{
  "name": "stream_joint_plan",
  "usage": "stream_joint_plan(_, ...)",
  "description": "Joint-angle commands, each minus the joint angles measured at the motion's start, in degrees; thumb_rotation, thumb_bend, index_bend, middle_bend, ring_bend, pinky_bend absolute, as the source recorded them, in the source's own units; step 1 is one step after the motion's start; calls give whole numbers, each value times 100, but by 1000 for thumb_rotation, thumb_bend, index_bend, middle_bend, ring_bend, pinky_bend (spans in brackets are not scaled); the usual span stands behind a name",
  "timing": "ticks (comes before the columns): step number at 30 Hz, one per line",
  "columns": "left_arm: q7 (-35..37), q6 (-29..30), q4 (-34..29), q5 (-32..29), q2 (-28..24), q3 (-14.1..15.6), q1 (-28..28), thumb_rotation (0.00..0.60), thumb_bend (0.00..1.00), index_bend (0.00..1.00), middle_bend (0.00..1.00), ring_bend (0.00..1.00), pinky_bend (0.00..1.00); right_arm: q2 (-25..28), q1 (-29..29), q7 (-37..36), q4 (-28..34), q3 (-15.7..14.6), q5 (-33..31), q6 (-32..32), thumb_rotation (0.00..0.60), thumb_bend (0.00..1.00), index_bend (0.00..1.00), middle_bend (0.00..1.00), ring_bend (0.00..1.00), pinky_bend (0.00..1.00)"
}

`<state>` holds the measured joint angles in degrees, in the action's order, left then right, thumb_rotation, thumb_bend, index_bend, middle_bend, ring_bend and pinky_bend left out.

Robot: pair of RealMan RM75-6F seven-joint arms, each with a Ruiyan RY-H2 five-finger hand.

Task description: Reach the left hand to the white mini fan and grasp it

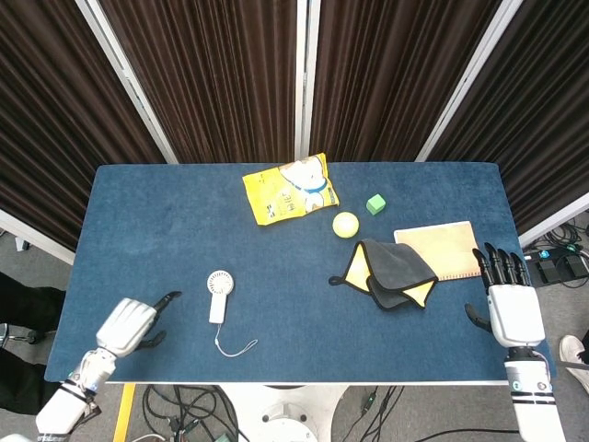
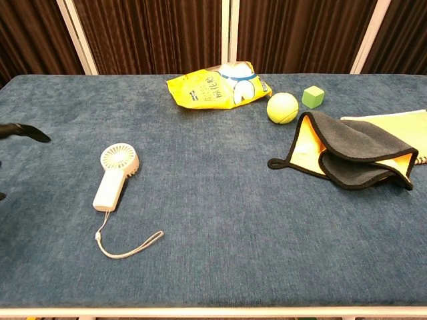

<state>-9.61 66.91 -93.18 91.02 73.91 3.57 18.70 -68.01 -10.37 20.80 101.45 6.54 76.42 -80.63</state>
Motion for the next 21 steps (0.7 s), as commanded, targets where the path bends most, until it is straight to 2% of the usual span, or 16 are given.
stream_joint_plan(1,-194,-115,-5,76,166,31,108,600,336,149,829,849,867,24,-8,-27,33,47,-24,-21,600,144,0,0,0,0)
stream_joint_plan(9,-417,-552,202,-59,525,-2,352,600,348,153,830,849,866,36,-28,-12,73,72,-124,22,600,145,0,0,0,0)
stream_joint_plan(21,-682,-814,398,-437,882,-132,530,600,350,153,830,850,866,-13,-79,-19,53,90,-264,123,600,147,0,0,0,0)
